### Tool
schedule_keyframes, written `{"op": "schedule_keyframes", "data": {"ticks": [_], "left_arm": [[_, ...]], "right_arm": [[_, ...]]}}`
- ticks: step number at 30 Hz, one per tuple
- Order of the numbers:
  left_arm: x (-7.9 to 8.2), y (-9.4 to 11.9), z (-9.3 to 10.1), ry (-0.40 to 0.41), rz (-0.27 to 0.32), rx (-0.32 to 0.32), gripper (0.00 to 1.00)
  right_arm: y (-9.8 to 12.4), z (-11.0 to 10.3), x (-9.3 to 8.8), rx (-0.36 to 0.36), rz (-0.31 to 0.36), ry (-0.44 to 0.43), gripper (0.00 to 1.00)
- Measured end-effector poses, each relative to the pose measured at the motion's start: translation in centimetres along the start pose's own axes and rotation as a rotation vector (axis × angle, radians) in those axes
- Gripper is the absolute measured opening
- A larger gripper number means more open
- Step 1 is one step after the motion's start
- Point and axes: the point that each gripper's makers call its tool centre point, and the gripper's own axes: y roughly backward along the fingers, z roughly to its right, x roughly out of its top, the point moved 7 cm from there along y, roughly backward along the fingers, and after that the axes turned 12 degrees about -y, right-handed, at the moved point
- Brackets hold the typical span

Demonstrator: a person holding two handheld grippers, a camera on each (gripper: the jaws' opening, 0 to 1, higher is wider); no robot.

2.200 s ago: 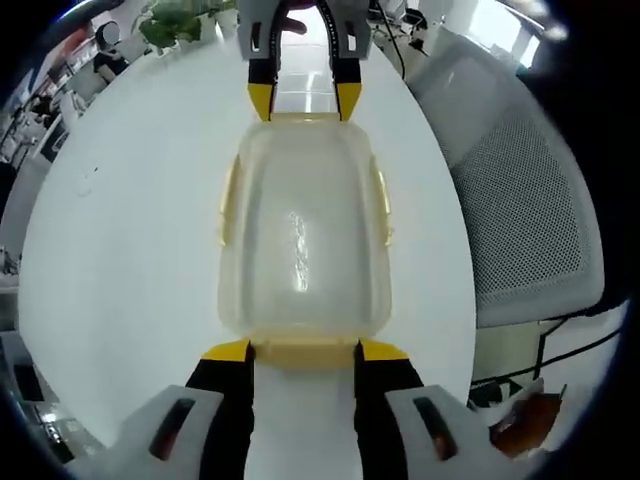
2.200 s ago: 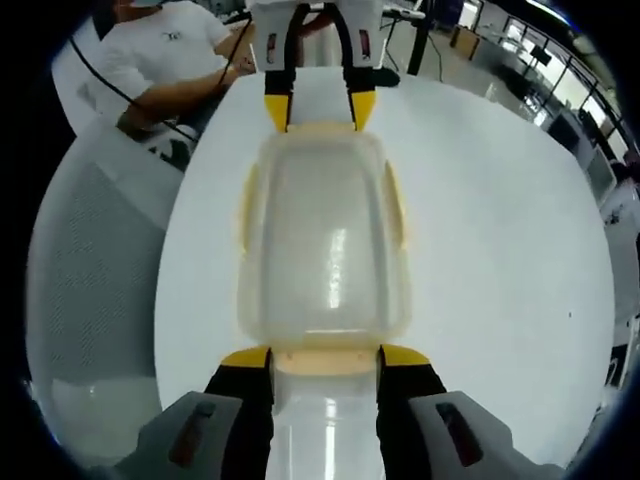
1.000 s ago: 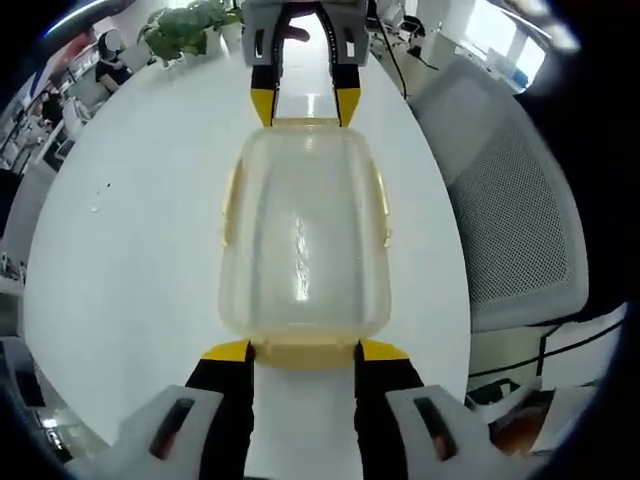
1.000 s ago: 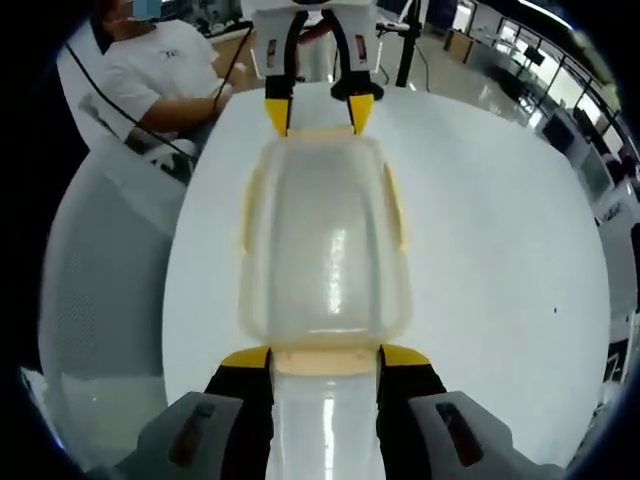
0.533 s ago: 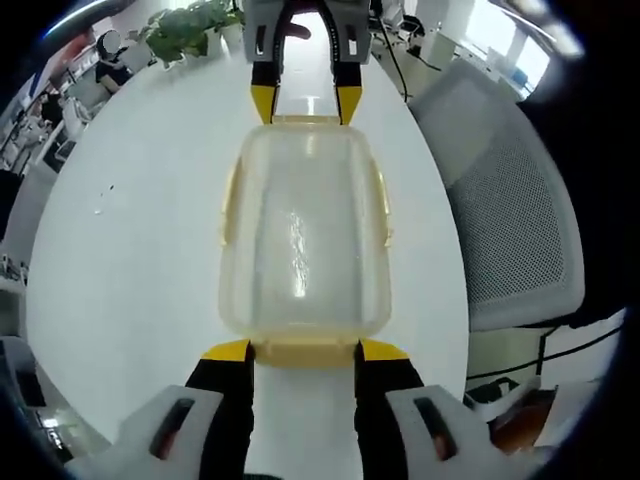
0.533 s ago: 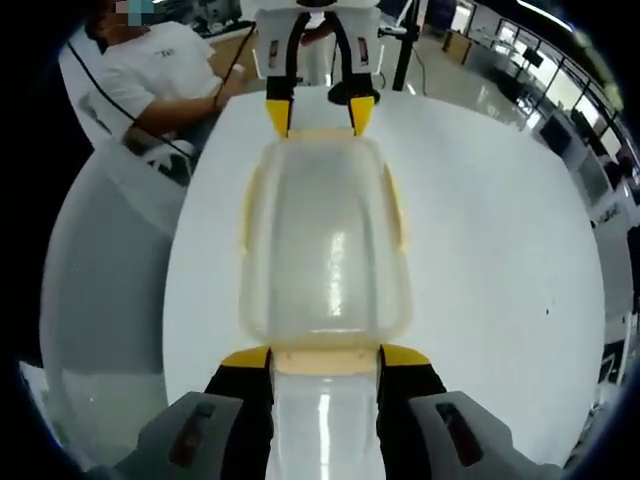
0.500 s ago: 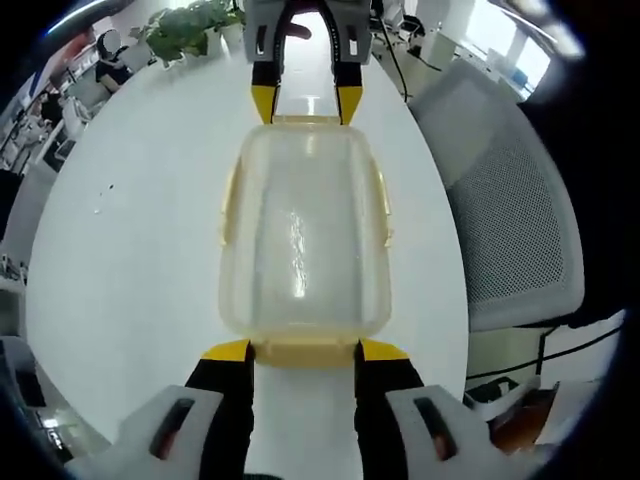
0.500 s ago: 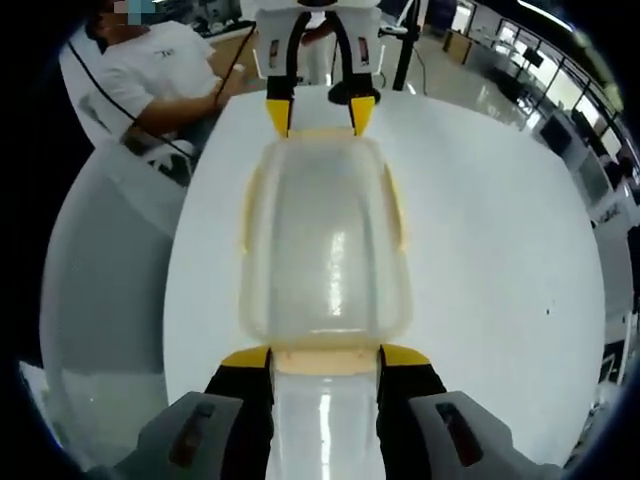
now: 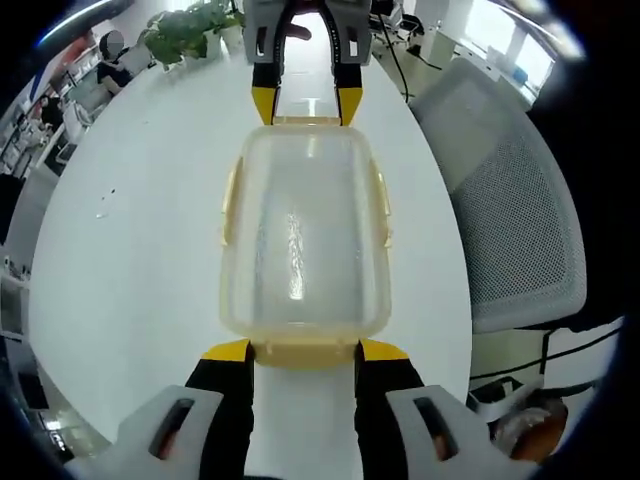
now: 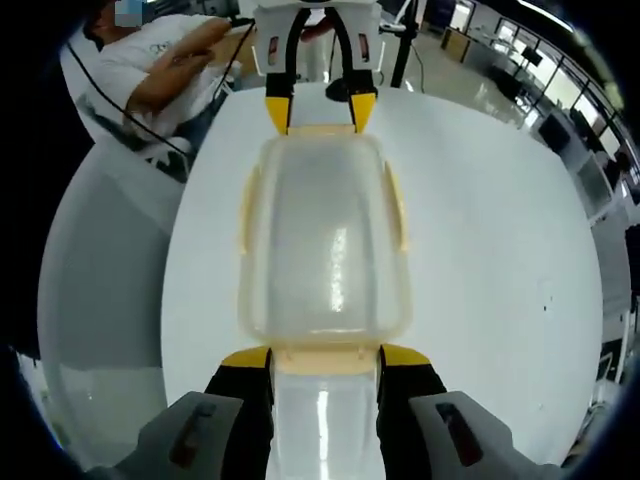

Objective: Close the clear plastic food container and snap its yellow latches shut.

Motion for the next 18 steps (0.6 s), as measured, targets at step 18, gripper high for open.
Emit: {"op": "schedule_keyframes", "data": {"ticks": [18], "left_arm": [[1.9,-1.2,-0.4,0.03,0.009,-0.006,0.38]], "right_arm": [[0.5,0.8,-2.0,0.008,-0.012,0.017,0.39]]}}
